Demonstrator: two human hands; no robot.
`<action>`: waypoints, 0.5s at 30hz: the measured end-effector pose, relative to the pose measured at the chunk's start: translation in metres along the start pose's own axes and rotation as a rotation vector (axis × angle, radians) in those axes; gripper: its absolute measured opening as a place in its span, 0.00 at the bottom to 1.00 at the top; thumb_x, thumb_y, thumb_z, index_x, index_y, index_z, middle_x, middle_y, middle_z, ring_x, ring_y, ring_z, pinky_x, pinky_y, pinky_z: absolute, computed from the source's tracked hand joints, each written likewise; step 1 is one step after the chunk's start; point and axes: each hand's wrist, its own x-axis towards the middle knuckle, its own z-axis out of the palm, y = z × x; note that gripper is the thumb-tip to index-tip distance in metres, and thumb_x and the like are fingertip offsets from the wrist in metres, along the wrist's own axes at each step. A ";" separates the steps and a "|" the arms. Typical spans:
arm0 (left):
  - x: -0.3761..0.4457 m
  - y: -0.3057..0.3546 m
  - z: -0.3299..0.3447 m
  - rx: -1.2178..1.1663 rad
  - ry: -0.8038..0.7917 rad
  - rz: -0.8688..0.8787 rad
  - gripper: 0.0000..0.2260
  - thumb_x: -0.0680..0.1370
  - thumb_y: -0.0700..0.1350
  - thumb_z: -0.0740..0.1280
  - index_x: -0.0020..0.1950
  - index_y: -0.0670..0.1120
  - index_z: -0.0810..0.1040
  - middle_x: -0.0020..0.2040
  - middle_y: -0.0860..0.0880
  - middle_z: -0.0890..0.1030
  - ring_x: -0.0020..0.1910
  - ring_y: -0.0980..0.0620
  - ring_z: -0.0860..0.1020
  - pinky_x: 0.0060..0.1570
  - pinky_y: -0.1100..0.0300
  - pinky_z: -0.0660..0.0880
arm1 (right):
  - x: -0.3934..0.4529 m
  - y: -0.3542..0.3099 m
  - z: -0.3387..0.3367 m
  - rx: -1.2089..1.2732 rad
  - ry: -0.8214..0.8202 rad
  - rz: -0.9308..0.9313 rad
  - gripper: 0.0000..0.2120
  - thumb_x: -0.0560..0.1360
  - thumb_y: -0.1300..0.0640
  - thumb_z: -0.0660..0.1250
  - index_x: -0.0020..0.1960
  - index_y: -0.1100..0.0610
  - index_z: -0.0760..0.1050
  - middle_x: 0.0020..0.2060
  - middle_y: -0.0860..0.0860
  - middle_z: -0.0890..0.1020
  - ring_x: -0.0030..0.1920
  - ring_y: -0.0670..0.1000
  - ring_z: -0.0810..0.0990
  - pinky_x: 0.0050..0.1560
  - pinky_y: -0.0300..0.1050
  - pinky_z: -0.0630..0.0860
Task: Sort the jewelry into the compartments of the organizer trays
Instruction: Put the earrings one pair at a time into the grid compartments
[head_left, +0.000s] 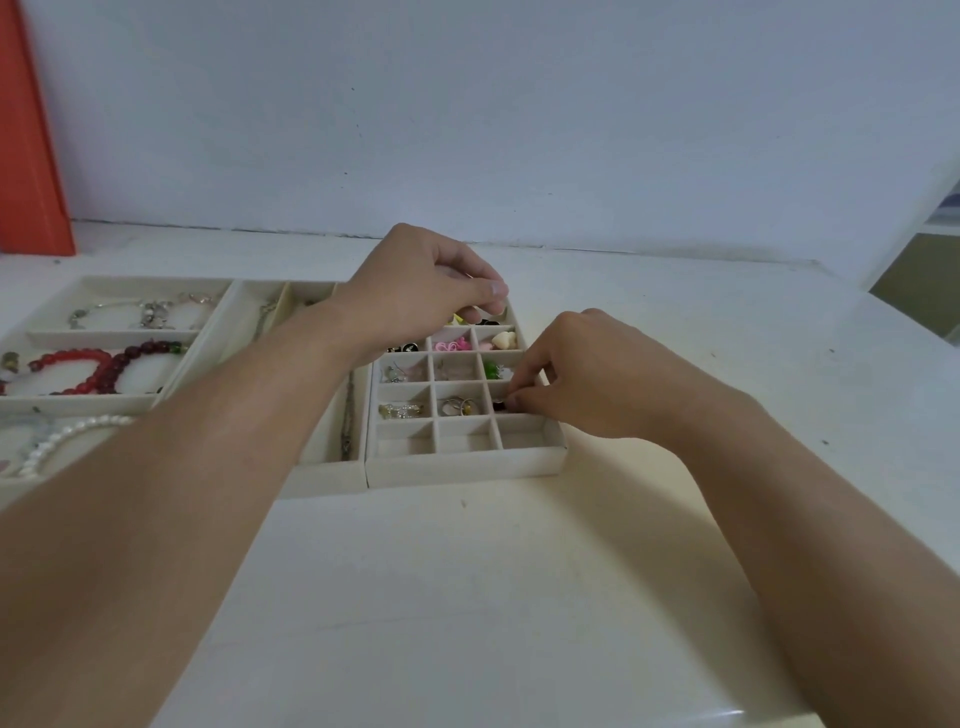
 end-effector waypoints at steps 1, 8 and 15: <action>0.000 0.000 0.000 0.000 0.001 -0.002 0.01 0.77 0.42 0.73 0.46 0.45 0.85 0.40 0.51 0.87 0.36 0.59 0.82 0.41 0.68 0.79 | 0.000 0.001 0.001 0.011 -0.003 -0.006 0.04 0.75 0.47 0.71 0.46 0.42 0.86 0.29 0.41 0.73 0.36 0.44 0.73 0.38 0.43 0.69; -0.004 0.005 0.002 -0.002 -0.008 -0.042 0.02 0.75 0.42 0.75 0.46 0.44 0.85 0.40 0.50 0.87 0.37 0.57 0.84 0.24 0.71 0.68 | 0.001 0.004 -0.002 0.067 -0.013 -0.008 0.04 0.75 0.48 0.72 0.45 0.42 0.86 0.28 0.44 0.76 0.32 0.45 0.74 0.32 0.40 0.67; -0.003 0.005 -0.001 -0.023 -0.134 -0.048 0.04 0.76 0.41 0.74 0.48 0.41 0.84 0.41 0.48 0.87 0.42 0.52 0.86 0.46 0.57 0.80 | 0.001 0.013 -0.016 0.270 0.261 0.059 0.05 0.74 0.46 0.74 0.39 0.42 0.82 0.24 0.45 0.75 0.25 0.43 0.72 0.30 0.37 0.66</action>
